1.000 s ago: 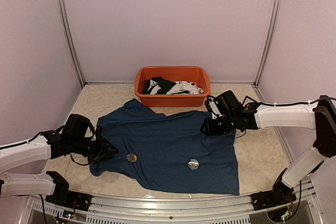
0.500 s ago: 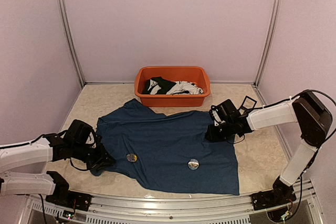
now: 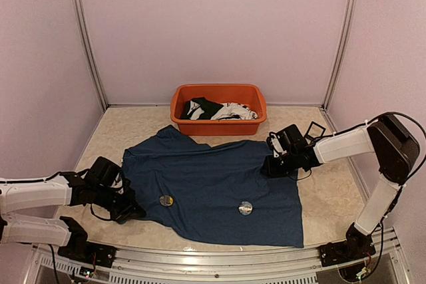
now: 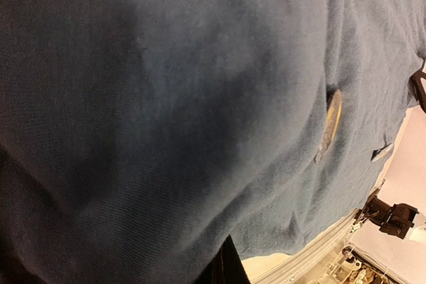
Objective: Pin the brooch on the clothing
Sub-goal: Flatten out the clothing with brooches at the center of the board.
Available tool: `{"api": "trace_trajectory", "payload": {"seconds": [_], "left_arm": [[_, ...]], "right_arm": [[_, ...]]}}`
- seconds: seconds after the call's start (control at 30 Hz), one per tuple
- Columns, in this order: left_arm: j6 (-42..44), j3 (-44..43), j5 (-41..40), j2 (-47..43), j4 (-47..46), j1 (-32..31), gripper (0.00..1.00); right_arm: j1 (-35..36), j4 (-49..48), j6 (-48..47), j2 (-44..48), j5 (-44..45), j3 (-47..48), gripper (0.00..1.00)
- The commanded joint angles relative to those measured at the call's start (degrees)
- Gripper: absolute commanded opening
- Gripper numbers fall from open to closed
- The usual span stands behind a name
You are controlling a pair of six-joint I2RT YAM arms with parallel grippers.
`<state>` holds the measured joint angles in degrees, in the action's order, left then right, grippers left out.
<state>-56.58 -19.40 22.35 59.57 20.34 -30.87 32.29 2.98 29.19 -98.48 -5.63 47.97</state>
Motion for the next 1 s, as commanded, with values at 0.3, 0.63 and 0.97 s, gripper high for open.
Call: {"api": "trace_trajectory", "payload": {"seconds": [0.3,0.63,0.97], "left_arm": [[-0.8,1.9,1.7,-1.7,6.3,-0.2,0.00],[-4.4,-0.4,-1.6,-13.2,13.1,-0.5,0.09],[4.3,-15.5,-10.8,-21.3,21.1,-4.3,0.72]], "right_arm": [[-3.0,1.5,-3.3,-3.1,-2.3,1.7,0.28],[-3.1,7.0,-6.0,-0.2,-0.7,6.7,0.29],[3.5,19.4,-9.5,18.1,4.3,11.4,1.00]]}}
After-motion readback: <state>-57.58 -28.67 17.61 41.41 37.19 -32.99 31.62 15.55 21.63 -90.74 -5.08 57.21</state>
